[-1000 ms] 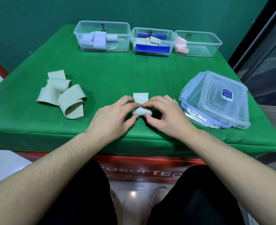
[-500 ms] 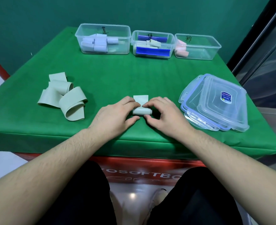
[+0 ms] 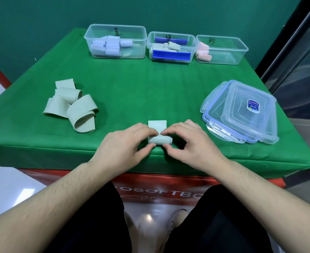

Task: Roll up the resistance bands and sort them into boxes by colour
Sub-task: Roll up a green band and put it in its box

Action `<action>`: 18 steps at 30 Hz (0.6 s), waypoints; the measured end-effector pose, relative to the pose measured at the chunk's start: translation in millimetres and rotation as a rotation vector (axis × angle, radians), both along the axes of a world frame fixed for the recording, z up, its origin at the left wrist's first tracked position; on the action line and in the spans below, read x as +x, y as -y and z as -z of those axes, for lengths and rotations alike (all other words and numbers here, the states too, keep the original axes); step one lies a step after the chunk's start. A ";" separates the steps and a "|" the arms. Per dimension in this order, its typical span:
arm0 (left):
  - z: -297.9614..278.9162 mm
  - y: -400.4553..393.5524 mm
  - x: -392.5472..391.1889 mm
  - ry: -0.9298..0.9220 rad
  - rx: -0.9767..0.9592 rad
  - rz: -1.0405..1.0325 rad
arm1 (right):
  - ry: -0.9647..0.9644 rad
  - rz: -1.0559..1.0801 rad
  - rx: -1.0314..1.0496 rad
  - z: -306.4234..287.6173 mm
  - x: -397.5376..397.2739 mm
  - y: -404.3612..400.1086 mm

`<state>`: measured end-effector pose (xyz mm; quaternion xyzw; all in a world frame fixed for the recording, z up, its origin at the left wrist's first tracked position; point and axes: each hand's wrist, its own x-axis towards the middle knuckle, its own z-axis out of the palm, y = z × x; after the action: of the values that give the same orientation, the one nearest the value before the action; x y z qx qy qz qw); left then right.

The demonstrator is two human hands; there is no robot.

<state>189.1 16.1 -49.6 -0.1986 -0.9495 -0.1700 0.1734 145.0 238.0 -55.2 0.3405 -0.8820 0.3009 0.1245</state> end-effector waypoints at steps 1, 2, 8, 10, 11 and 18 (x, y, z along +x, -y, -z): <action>0.5 -0.1 0.6 0.011 0.001 -0.003 | 0.012 0.003 0.002 0.8 0.2 0.2; 0.5 -0.4 0.8 0.024 0.003 -0.014 | 0.017 0.008 0.001 1.3 -0.1 0.8; -1.7 -4.1 -0.4 0.049 0.013 -0.071 | -0.030 0.020 -0.063 1.5 -0.7 2.0; -2.1 -5.5 -1.4 0.071 0.029 -0.091 | -0.019 0.006 -0.056 2.4 -1.6 2.4; -2.3 -5.8 -2.2 0.080 0.036 -0.098 | 0.000 0.008 -0.060 2.3 -2.7 2.8; -0.7 -7.1 -3.3 -0.041 0.055 -0.057 | 0.088 0.022 -0.080 -3.4 -11.0 4.2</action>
<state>185.7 23.2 -48.9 -0.1703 -0.9460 -0.1870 0.2030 134.0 233.8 -51.8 0.3120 -0.8775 0.3493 0.1027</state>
